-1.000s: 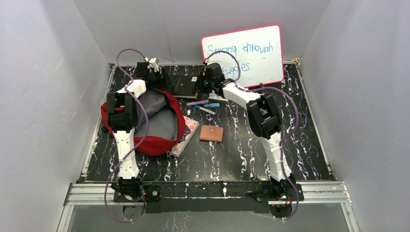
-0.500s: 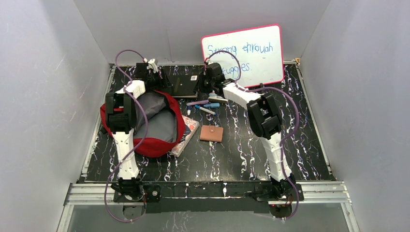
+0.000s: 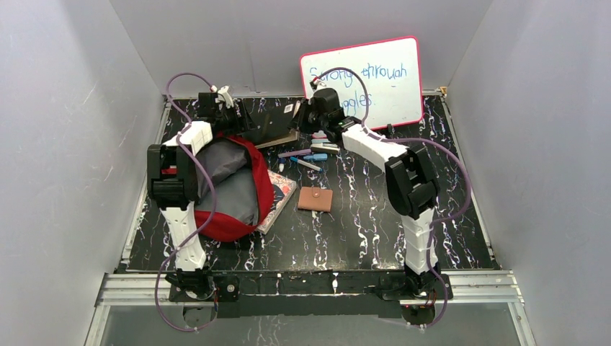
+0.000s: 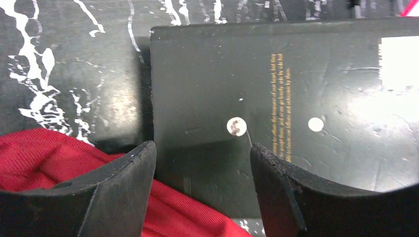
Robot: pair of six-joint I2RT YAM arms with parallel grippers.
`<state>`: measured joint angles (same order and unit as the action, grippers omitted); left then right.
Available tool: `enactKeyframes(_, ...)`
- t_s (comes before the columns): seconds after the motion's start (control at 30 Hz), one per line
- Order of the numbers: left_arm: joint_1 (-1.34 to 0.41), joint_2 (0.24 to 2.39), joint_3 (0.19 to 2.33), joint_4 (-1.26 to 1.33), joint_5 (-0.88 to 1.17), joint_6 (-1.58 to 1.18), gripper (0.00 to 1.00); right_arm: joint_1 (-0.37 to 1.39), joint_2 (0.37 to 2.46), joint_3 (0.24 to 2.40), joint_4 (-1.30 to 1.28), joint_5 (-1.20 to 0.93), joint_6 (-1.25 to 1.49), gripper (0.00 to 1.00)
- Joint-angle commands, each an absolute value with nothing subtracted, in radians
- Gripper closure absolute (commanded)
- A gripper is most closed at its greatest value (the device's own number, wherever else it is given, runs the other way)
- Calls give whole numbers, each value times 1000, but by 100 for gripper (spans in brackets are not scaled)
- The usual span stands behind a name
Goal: Pack the student bag
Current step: Pick up the book from the center of the board.
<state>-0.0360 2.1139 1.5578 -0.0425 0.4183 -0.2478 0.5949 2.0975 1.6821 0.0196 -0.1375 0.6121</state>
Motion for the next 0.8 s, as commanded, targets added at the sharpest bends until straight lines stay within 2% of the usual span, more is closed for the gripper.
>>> enactKeyframes(0.0,-49,1986,1508,-5,541,-305,33,607,1956,1626,136,-158,627,100)
enactKeyframes(0.13,-63,1961,1449,54,608,-356,34,606,1863,1512,141,-135,623,100)
enactKeyframes(0.37,-165,1965,1421,49,604,-339,35,607,1690,1272,143,-58,607,100)
enactKeyframes(0.6,-193,1951,1431,28,592,-321,35,600,1501,1074,148,61,577,100)
enactKeyframes(0.77,-193,1899,1454,7,597,-283,35,588,1410,963,251,17,495,100)
